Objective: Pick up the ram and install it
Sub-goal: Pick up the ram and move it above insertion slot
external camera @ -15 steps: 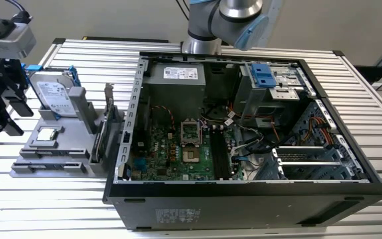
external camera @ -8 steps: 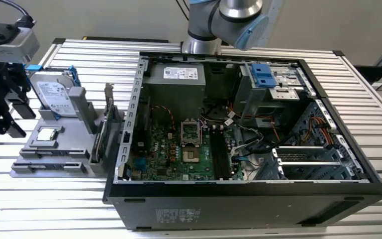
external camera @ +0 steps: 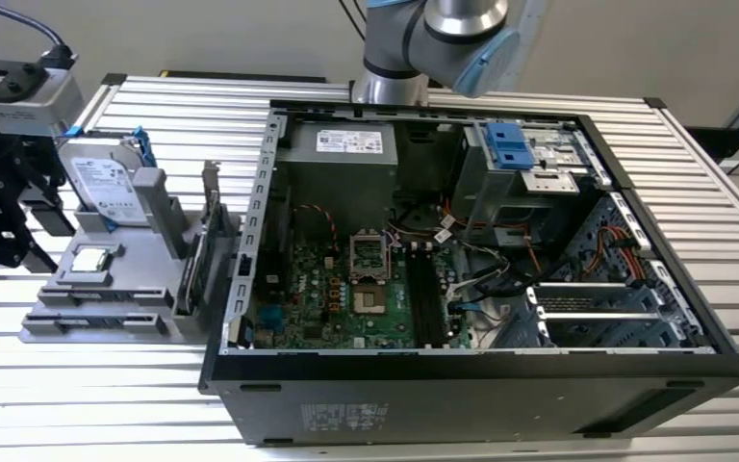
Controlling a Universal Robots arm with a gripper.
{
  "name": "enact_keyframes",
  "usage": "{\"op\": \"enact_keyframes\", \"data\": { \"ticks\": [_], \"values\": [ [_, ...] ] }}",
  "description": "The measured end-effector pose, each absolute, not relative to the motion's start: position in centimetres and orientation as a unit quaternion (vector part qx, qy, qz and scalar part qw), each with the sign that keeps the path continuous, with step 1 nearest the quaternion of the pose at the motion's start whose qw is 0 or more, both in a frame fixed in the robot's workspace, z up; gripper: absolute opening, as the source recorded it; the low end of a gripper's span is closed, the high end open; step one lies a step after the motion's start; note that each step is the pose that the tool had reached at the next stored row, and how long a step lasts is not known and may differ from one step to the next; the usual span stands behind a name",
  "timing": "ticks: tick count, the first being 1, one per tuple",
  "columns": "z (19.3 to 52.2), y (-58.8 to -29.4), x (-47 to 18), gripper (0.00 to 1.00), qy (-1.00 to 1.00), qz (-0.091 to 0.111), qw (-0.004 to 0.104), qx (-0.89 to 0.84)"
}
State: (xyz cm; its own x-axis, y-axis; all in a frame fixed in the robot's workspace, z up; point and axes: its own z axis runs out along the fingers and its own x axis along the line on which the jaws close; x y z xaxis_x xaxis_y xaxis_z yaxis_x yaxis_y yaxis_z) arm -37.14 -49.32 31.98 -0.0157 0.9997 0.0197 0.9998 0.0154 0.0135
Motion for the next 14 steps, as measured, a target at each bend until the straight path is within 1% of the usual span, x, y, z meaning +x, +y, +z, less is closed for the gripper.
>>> {"op": "enact_keyframes", "data": {
  "ticks": [14],
  "values": [
    [30.91, -49.32, -37.14, 1.0, -0.713, -0.012, 0.002, -0.702]
  ]
}}
